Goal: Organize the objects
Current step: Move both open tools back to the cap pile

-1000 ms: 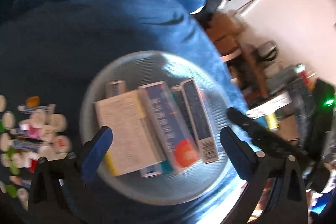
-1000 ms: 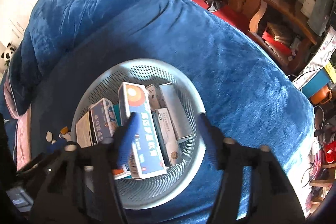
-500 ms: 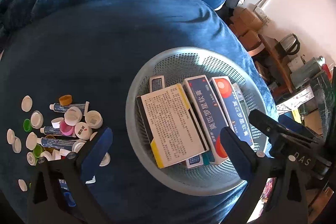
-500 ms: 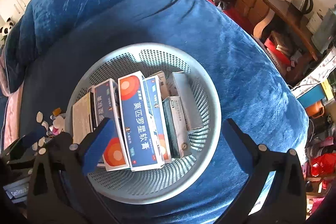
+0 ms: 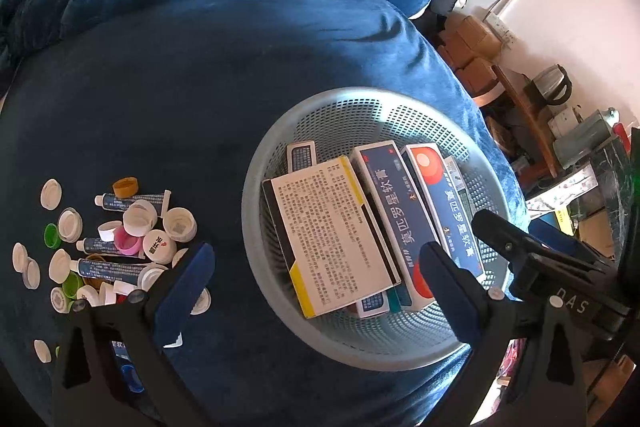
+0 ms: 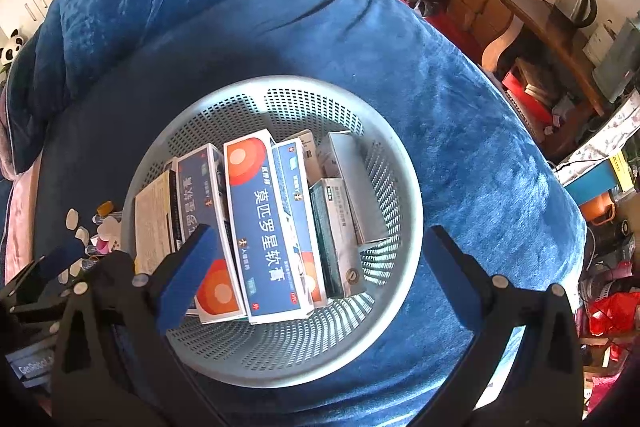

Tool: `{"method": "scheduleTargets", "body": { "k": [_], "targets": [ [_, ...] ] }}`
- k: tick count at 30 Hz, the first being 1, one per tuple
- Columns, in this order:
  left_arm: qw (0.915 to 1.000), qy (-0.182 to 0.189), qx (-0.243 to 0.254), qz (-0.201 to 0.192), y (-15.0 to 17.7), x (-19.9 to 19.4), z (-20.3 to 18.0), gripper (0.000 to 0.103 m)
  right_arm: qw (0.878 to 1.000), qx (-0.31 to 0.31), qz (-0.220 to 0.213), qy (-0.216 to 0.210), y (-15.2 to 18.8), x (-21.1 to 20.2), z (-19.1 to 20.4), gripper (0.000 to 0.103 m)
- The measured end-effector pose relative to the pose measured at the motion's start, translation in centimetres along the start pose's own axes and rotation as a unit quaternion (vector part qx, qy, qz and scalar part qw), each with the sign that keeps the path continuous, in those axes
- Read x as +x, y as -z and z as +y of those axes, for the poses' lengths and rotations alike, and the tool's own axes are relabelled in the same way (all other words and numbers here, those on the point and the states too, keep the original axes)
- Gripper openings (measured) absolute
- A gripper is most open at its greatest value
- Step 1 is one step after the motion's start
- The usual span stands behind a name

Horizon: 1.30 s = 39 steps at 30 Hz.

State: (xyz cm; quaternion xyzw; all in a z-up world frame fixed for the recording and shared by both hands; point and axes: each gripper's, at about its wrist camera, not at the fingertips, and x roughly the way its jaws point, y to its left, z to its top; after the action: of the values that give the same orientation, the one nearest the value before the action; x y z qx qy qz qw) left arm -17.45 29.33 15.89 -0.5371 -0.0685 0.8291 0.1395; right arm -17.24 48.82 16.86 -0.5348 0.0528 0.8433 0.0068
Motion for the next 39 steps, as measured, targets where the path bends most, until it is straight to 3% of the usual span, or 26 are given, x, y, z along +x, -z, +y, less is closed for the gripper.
{"method": "scheduleTargets", "body": {
  "k": [20, 39],
  "targets": [
    [0.9999, -0.015, -0.001, 0.002, 1.0, -0.8, 1.6, 0.102, 1.0, -0.013, 0.003, 0.001, 0.1, 0.1, 1.1, 0.103],
    [0.9983, -0.046, -0.036, -0.003, 2.6, -3.4, 8.5, 0.102, 0.996, -0.081, -0.014, -0.02, 0.3, -1.1, 7.1, 0.103]
  ]
}}
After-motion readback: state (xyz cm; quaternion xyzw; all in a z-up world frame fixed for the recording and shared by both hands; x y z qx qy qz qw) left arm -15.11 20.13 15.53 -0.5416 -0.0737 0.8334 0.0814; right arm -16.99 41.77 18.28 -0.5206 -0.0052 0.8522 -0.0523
